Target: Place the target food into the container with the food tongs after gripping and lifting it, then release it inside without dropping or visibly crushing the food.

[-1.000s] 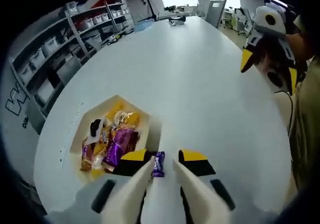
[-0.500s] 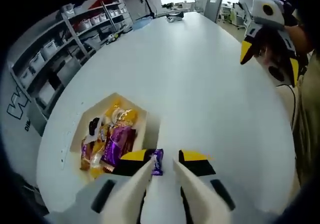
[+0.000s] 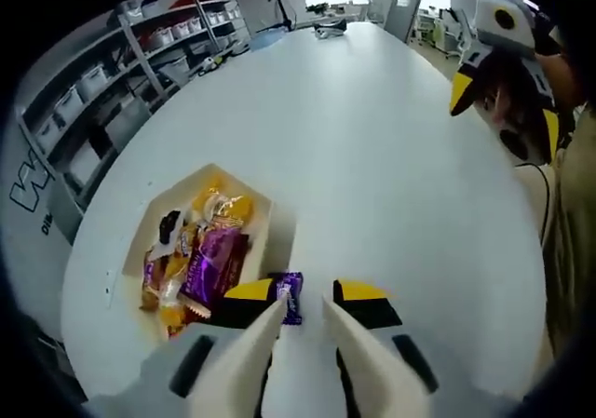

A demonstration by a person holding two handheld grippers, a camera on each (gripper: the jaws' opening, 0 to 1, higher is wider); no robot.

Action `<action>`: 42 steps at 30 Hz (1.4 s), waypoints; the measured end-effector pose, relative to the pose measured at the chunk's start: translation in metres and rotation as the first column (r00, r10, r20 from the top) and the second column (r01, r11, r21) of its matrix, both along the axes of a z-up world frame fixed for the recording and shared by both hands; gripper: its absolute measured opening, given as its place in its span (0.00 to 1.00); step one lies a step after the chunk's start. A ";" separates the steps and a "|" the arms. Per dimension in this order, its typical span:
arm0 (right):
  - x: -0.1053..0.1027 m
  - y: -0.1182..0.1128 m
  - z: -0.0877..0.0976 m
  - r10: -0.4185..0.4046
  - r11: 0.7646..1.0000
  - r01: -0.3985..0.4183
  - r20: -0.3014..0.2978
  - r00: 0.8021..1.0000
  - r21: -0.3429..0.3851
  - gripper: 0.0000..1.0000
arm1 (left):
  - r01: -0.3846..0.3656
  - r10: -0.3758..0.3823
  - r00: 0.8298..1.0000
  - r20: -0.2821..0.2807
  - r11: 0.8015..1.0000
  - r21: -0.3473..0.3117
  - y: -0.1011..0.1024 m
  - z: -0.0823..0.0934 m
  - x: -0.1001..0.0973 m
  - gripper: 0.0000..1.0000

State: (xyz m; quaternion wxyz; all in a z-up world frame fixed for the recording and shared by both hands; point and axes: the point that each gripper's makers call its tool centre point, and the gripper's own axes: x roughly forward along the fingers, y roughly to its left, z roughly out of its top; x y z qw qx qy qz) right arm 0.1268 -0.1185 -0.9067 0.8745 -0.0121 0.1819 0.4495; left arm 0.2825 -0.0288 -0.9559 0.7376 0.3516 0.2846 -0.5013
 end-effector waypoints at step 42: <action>-0.003 0.002 -0.001 0.003 1.000 -0.003 -0.001 1.000 -0.001 0.60 | 0.033 -0.039 0.996 -0.077 0.996 -0.080 0.002 0.003 -0.065 0.24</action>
